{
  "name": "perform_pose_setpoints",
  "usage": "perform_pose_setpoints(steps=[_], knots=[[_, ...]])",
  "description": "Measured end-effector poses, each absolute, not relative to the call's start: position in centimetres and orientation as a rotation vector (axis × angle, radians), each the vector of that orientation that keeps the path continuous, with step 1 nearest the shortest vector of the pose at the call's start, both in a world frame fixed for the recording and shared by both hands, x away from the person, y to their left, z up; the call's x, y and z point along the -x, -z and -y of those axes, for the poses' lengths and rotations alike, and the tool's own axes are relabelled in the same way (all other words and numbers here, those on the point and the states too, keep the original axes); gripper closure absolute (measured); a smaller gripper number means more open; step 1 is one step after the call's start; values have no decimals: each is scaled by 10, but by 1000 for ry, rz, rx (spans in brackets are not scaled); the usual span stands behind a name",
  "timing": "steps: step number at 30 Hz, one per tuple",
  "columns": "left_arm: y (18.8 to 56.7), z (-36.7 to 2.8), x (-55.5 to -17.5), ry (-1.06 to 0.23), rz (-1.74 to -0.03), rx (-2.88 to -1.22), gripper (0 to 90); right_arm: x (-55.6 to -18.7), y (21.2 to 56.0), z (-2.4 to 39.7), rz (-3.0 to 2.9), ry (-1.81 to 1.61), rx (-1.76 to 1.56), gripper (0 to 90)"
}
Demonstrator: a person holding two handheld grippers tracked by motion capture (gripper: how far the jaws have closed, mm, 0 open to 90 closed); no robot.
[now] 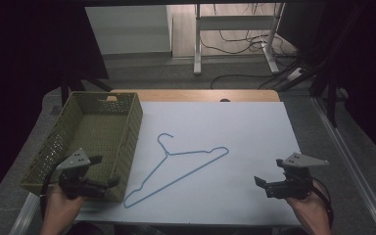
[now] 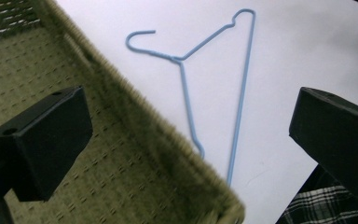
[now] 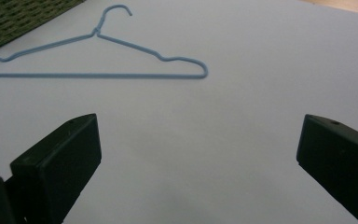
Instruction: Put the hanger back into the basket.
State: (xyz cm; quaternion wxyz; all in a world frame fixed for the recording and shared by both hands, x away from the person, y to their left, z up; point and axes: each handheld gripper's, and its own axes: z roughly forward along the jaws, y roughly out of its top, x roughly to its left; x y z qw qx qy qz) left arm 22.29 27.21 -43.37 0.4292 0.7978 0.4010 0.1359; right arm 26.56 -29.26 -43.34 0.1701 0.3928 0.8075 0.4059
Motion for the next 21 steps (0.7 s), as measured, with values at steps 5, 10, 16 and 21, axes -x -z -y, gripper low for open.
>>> perform_pose_setpoints(steps=[5, 10, 16, 21], knots=[[430, -262, -226, -314, -988, -1990, 0, -269, 431, 287, -2316, -1142, -1093, 0], [427, -239, -233, -300, -967, -2029, 3, -277, 431, 279, -2359, -1141, -1087, 0], [427, -212, -242, -302, -935, -2075, 5, -286, 428, 272, -2368, -1176, -1084, 0], [429, -196, -248, -285, -920, -2094, 4, -292, 426, 266, -2381, -1178, -1063, 0]])
